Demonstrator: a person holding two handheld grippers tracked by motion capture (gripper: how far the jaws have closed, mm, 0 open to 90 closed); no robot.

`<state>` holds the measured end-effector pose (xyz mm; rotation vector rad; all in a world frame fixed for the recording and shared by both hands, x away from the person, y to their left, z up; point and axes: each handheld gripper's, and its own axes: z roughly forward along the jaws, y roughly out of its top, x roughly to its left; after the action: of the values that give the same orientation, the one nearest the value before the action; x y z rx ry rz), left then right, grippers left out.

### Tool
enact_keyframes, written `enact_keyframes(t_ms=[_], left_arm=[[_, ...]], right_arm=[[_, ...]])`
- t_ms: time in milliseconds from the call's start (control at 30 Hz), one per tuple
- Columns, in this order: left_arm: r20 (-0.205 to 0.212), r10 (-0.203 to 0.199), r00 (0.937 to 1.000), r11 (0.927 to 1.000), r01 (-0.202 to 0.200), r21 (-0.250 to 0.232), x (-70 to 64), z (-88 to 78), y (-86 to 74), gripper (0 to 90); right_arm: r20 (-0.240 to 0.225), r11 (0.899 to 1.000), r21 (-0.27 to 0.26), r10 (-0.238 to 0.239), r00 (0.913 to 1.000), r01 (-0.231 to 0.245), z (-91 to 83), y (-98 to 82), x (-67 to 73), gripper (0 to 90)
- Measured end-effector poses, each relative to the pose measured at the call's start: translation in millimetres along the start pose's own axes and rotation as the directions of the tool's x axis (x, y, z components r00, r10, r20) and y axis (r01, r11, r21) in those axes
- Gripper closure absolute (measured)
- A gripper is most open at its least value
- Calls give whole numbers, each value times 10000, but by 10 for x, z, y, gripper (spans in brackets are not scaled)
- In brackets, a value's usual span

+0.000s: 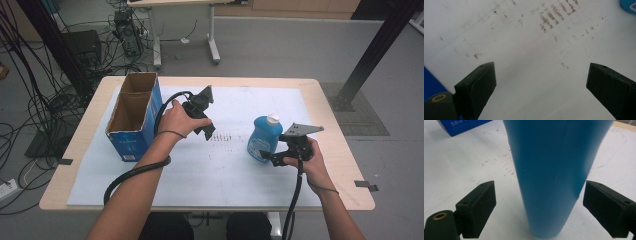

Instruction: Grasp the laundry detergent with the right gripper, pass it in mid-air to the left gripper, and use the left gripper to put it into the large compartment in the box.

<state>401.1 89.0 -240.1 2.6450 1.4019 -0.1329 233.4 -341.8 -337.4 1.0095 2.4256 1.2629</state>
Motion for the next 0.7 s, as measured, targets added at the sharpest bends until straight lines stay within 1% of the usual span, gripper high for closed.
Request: enact_keyframes(t_ms=[433, 567, 700], left_arm=[[31, -36, 10000, 10000, 36, 38, 17, 39, -2, 94], [13, 21, 10000, 10000, -22, 40, 18, 44, -4, 94], [62, -38, 10000, 10000, 38, 29, 13, 63, -4, 94]], right_arm=[[38, 10000, -45, 70, 10000, -69, 44, -27, -24, 113], [37, 9999, -105, 72, 10000, -71, 39, -35, -36, 113], [63, 9999, -121, 87, 9999, -86, 49, -42, -38, 111]])
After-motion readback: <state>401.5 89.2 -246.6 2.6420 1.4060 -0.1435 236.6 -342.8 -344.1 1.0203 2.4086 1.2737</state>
